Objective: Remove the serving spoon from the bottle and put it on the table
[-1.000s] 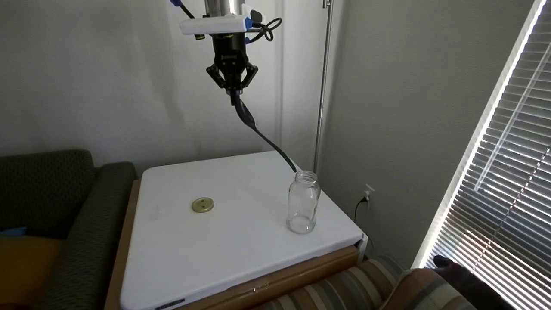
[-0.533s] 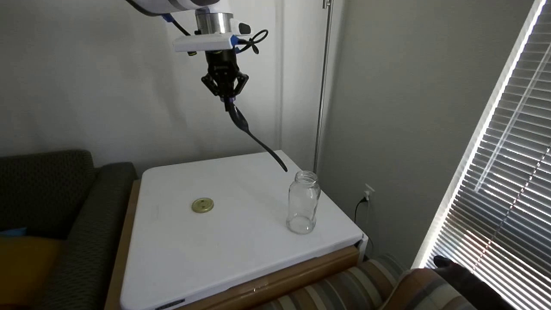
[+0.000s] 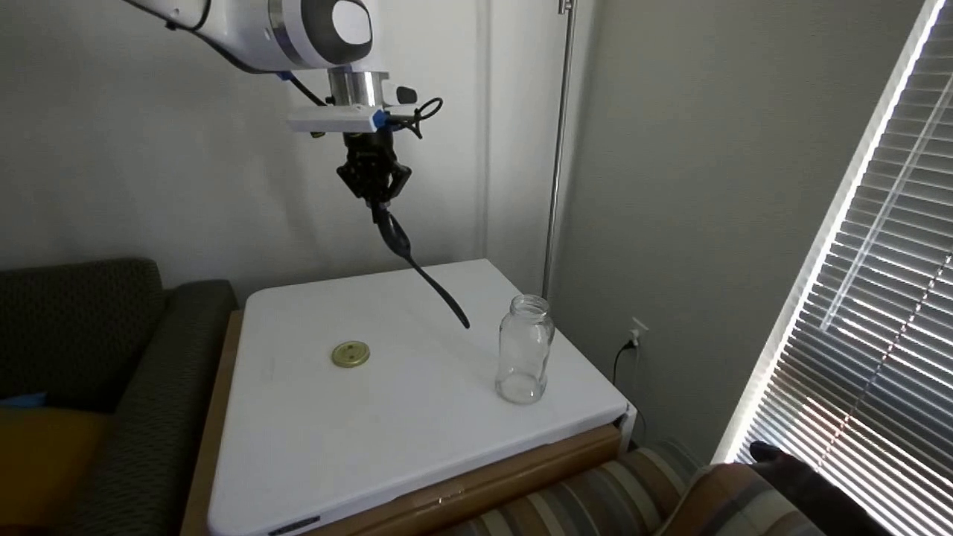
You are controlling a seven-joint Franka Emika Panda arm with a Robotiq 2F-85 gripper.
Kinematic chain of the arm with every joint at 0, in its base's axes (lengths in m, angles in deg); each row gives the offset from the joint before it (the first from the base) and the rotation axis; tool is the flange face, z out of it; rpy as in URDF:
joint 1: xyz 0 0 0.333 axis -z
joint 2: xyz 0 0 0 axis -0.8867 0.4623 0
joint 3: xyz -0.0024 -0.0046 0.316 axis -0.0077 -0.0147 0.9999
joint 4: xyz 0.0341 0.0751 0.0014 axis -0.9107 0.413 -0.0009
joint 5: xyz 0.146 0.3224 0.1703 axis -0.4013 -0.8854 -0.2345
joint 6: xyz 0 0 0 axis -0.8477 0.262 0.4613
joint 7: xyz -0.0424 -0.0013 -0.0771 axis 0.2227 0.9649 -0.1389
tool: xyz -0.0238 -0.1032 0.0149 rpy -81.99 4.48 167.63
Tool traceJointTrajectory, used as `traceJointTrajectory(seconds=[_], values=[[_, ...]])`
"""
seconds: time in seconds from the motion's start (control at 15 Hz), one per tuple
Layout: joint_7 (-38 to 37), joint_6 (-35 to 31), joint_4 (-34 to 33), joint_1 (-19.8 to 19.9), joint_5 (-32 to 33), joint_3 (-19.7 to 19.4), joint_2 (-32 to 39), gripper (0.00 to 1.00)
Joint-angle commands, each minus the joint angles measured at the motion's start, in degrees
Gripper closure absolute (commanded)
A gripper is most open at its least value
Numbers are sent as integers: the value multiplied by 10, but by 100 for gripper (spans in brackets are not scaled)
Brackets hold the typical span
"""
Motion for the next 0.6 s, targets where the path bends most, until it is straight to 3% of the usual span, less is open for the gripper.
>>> traceJointTrajectory(seconds=[0.0,0.53], values=[[-25,5,-15,-8,-12,6,26,99],[-69,-1,-12,-48,18,-12,69,99]])
